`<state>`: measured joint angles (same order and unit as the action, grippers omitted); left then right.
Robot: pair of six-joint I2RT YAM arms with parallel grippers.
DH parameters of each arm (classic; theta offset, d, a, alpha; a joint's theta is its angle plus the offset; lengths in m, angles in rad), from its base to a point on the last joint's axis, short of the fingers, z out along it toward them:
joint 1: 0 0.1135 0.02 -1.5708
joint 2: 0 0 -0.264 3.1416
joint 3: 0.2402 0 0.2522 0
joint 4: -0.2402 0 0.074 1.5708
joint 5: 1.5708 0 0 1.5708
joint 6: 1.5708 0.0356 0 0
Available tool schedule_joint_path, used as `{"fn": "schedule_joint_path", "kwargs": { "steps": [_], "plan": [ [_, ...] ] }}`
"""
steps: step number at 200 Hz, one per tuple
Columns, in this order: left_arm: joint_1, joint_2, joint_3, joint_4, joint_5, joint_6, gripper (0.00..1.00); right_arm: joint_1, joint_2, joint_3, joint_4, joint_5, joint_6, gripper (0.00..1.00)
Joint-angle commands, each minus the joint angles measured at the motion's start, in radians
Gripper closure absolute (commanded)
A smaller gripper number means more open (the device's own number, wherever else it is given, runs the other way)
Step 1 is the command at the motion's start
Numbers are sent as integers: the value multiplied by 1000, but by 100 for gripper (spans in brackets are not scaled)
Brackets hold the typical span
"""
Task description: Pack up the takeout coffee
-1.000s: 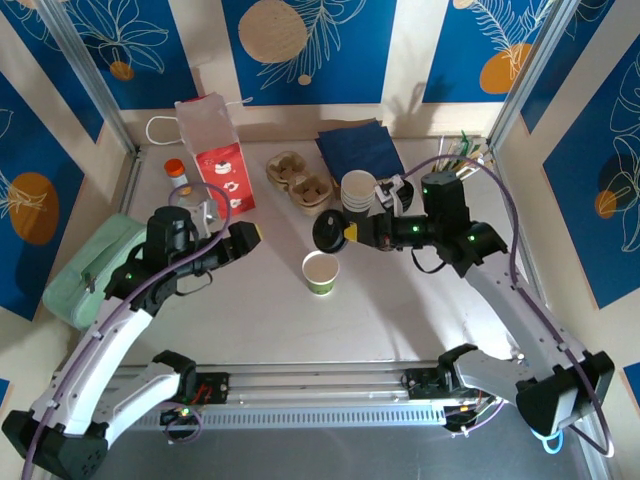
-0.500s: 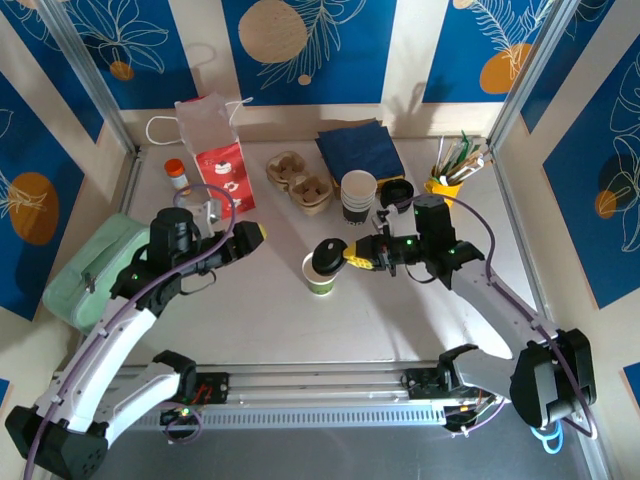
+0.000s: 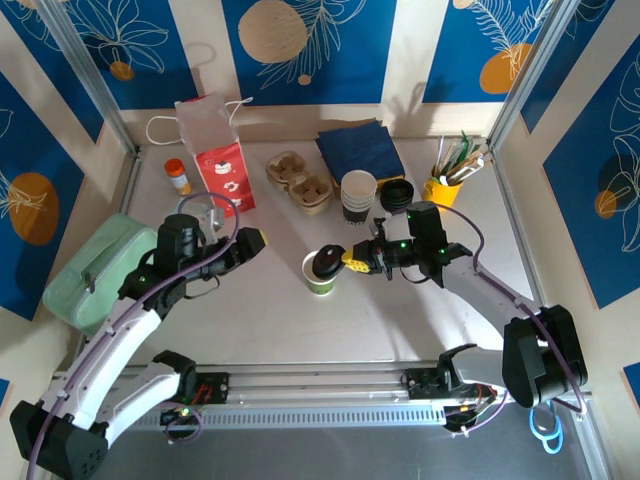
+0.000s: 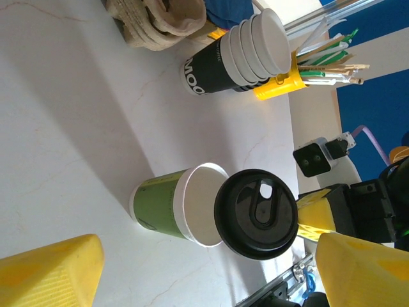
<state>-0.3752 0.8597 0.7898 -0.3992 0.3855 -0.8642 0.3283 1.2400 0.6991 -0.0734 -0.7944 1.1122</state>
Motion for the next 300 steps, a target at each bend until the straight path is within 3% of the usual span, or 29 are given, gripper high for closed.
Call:
{"fn": "schedule_joint_path", "kwargs": {
  "steps": [1,105,187,300],
  "plan": [
    [7,-5,2,27,9,-11,15,13,-12,-9,-29,36,-24,100],
    [7,0,22,-6,3,-3,15,58,28,13,-76,89,-75,98],
    [7,8,22,-4,2,-4,15,61,46,33,-126,98,-105,78],
    [7,10,4,-3,-37,7,15,78,104,51,-143,111,-149,76]
  ]
}}
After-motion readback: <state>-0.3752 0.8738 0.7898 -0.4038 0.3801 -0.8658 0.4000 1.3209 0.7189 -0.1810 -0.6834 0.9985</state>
